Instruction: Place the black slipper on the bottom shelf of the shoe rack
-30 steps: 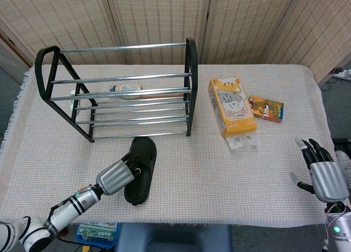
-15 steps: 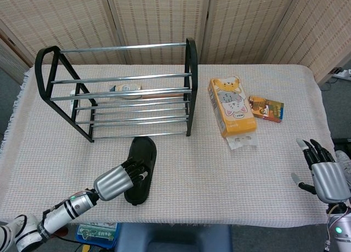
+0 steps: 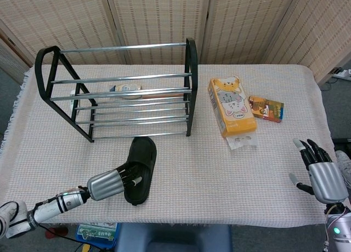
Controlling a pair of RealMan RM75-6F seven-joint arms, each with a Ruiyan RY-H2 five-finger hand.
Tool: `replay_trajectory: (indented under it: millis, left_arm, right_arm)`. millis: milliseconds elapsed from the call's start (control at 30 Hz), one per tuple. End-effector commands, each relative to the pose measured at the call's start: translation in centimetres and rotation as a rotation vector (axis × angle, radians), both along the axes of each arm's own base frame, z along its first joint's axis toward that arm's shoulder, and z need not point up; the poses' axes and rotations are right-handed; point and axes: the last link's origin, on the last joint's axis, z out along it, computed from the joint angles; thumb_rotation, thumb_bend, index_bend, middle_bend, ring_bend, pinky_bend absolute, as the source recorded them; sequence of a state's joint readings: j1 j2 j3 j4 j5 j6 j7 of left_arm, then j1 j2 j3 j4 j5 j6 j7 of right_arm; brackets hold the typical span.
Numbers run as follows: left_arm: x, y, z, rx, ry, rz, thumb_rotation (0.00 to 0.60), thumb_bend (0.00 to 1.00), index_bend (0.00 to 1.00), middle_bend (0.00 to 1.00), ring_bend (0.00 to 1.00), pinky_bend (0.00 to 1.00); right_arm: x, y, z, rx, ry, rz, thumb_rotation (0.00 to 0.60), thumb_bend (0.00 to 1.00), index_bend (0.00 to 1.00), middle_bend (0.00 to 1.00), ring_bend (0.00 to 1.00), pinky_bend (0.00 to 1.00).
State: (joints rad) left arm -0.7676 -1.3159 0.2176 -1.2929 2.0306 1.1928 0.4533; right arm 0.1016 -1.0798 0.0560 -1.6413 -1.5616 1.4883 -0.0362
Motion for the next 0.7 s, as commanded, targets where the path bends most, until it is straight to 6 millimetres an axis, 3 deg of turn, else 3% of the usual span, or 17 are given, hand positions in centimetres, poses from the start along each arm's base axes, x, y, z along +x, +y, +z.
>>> replay_trajectory:
  millis: [33,367,700]
  left_arm:
    - [0.4,-0.1,-0.3,-0.018,0.012,0.001,0.600,0.20,0.11,0.13,0.10,0.25]
    - [3.0,-0.9,-2.4,-0.054,0.081,-0.090,0.600,0.20,0.10,0.10,0.08,0.24]
    - [4.0,-1.2,-3.3,-0.040,0.153,-0.125,0.600,0.20,0.10,0.10,0.06,0.24]
  right_arm:
    - [0.1,0.0,-0.1,0.001,0.000,0.002,0.600,0.26,0.00,0.11,0.10,0.17]
    - [0.2,0.4,-0.1,-0.003,0.002,-0.005,0.600,0.25,0.00,0.11,0.10,0.17]
    - [-0.1,1.0,0.1,-0.019,-0.001,-0.019,0.600,0.25,0.00,0.11,0.10,0.17]
